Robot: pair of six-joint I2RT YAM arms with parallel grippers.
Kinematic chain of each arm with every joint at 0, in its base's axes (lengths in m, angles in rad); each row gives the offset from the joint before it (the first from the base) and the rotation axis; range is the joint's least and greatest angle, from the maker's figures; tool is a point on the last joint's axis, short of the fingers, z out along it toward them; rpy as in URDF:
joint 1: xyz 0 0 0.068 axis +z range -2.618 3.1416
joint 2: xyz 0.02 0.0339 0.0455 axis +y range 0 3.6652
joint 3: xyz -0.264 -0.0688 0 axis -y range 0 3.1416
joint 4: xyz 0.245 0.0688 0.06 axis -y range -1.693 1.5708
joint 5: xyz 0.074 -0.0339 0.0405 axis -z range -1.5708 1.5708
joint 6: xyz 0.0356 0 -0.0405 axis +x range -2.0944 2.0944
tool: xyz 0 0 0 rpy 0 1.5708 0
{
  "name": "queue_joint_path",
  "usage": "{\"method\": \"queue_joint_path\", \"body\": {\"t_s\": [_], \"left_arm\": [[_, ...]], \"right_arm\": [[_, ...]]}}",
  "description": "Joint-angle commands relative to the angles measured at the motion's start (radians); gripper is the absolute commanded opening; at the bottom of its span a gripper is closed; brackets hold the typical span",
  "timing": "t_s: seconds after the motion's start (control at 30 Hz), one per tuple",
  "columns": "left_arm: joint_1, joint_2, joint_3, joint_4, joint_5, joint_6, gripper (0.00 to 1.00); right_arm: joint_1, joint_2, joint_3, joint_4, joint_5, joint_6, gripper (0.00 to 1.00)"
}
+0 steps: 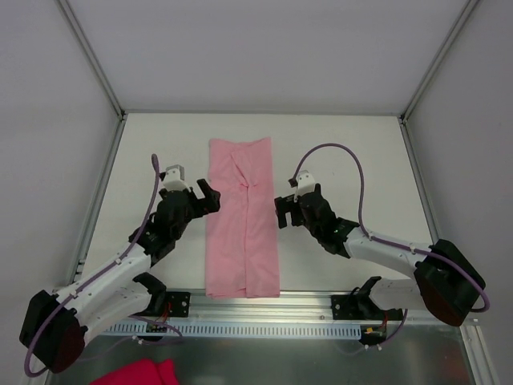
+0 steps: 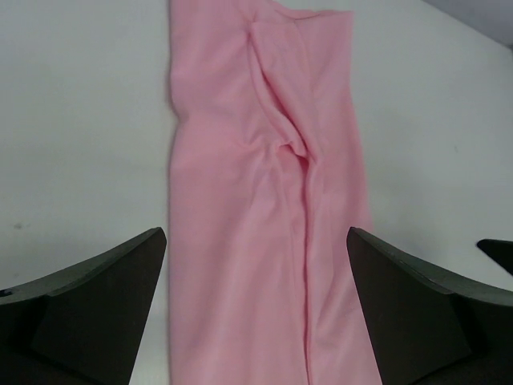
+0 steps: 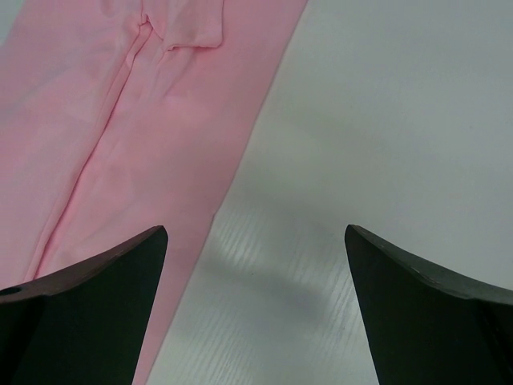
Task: Fold and stack the t-shirts
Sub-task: Grab the bottom of the folded rectangular tshirt with both arms
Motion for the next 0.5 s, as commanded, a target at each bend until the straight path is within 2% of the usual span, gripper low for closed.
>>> {"method": "queue_joint_path", "body": {"t_s": [0.0, 0.07, 0.13, 0.33, 0.37, 0.47], "left_arm": [[0.168, 0.041, -0.051, 0.299, 0.464, 0.017, 0.99], [0.301, 0.070, -0.088, 0.404, 0.597, -0.035, 0.99], [0.366, 0.080, -0.125, 0.514, 0.739, -0.060, 0.99], [0.448, -0.009, -0.148, 0.527, 0.826, -0.081, 0.99], [0.477, -0.009, -0.166, 0.626, 0.917, -0.119, 0.99], [0.602, 0.067, -0.222, 0.864, 1.045, -0.288, 0.99]], "right_arm": [[-0.006, -0.020, 0.009, 0.032, -0.003, 0.004, 1.00], [-0.006, -0.033, 0.000, 0.030, 0.004, -0.001, 1.00], [-0.007, -0.046, -0.011, 0.030, 0.011, 0.001, 1.00], [-0.007, -0.020, 0.001, 0.029, 0.014, -0.002, 1.00], [-0.007, -0.020, 0.003, 0.027, 0.018, -0.004, 1.00], [-0.007, -0.028, -0.003, 0.024, 0.024, -0.004, 1.00]]}}
